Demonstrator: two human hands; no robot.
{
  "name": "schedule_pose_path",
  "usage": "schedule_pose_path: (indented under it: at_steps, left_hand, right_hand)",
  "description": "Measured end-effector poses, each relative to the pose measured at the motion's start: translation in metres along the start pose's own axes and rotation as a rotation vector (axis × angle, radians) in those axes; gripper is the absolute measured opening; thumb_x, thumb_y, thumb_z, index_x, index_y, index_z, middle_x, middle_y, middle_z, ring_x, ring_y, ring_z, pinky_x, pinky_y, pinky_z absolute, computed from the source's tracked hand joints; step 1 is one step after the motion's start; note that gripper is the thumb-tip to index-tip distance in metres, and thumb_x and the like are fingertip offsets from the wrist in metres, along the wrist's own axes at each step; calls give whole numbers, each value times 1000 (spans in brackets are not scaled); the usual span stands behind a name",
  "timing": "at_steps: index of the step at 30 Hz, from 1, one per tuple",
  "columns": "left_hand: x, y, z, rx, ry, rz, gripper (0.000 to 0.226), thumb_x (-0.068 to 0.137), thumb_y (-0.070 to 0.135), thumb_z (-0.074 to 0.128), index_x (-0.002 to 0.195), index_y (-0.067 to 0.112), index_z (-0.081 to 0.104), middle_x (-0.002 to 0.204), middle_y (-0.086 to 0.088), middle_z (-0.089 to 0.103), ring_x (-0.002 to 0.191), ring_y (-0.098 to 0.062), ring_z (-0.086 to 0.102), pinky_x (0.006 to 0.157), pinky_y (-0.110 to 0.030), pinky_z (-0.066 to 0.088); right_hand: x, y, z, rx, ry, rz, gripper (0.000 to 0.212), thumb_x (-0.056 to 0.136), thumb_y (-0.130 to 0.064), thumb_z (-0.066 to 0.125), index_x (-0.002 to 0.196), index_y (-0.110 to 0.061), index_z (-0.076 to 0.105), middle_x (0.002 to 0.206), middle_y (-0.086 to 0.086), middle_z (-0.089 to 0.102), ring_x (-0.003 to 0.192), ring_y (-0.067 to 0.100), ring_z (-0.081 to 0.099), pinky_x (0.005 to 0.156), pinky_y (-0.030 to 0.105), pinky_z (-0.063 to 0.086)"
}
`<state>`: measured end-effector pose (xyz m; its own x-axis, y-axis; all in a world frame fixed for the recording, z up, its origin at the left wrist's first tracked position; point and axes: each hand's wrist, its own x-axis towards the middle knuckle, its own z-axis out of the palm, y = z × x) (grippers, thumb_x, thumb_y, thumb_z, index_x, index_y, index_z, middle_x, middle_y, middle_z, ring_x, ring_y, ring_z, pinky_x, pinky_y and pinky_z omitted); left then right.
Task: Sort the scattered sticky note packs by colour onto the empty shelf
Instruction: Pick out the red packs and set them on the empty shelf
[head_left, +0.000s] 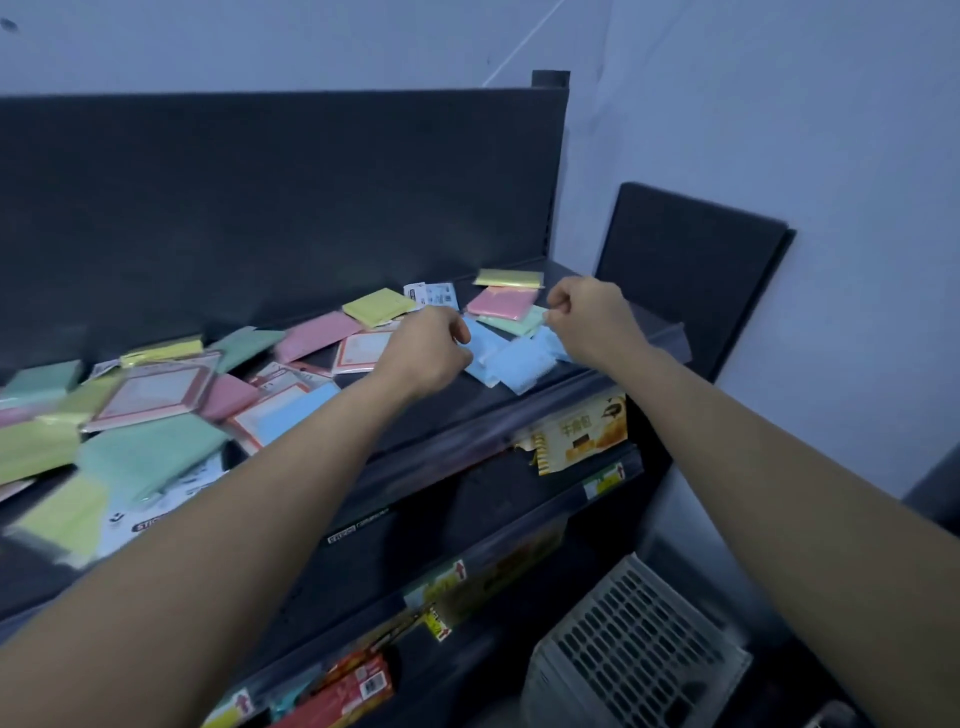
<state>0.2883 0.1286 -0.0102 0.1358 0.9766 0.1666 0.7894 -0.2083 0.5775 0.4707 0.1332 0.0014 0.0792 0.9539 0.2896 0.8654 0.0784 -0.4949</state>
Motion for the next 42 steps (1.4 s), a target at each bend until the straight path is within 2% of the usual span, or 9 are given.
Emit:
schedule_pose_path:
  at_steps: [3,7,11,14,20,27,36,39,42]
  left_hand:
    - [18,1,12,7,-49,-9,23,84,12,63,107,9,61,105,-9,63,91,-23,57,73,-28,44]
    - [35,6,25,46,-59,-28,28,84,12,64,111,8,61,112,-9,62,100,-26,57,83,-33,48]
    - [46,5,31,76,-52,-91,27,83,12,64,111,9,60,111,-9,62,98,-26,57,79,-31,47]
    - [52,1,27,75,-9,-152,28,83,10,62,111,9,61,111,-10,62,94,-24,56,75,-28,44]
    - [54,-15,11,104,85,-266,26,82,9,61,108,9,61,109,-9,63,87,-23,56,69,-25,40]
    - [37,-43,-21,175,226,-436,29,80,1,57,107,9,66,105,-12,67,88,-26,59,69,-25,40]
    - [-5,-83,-62,191,292,-542,27,79,1,64,106,4,67,105,-14,67,97,-30,60,75,-28,43]
    - [-21,-95,-84,220,316,-567,25,78,1,64,102,5,68,97,-13,67,92,-31,61,73,-28,43]
    - [-36,-110,-102,268,292,-593,17,78,1,59,90,10,66,84,-13,59,76,-27,52,66,-26,40]
  right_hand:
    - [11,9,4,18,-13,19,22,93,-13,52,111,-5,63,114,10,61,103,28,57,91,40,49]
    - [29,21,6,0,-14,-8,19,92,-9,51,103,-1,64,106,11,63,96,29,59,87,42,50]
    - [54,28,13,22,-49,-71,19,89,-6,48,99,1,64,100,15,65,92,32,61,82,44,53]
    - [72,26,19,36,-109,-105,19,90,-7,48,100,-6,64,102,14,65,93,32,61,83,44,53]
    - [97,16,35,57,-140,-204,20,85,0,49,96,4,65,97,20,67,86,36,63,78,47,54]
    - [106,-27,67,110,-247,-350,15,86,-10,56,94,-5,68,99,9,69,94,31,60,82,40,52]
    - [94,-89,100,104,-379,-501,15,84,-11,61,95,-3,68,100,14,69,95,31,62,84,40,52]
    - [84,-111,106,114,-411,-541,16,84,-14,64,99,-10,69,106,8,68,99,27,61,87,35,50]
    - [73,-134,114,116,-440,-581,17,85,-14,64,102,-11,69,109,8,67,102,25,60,87,32,49]
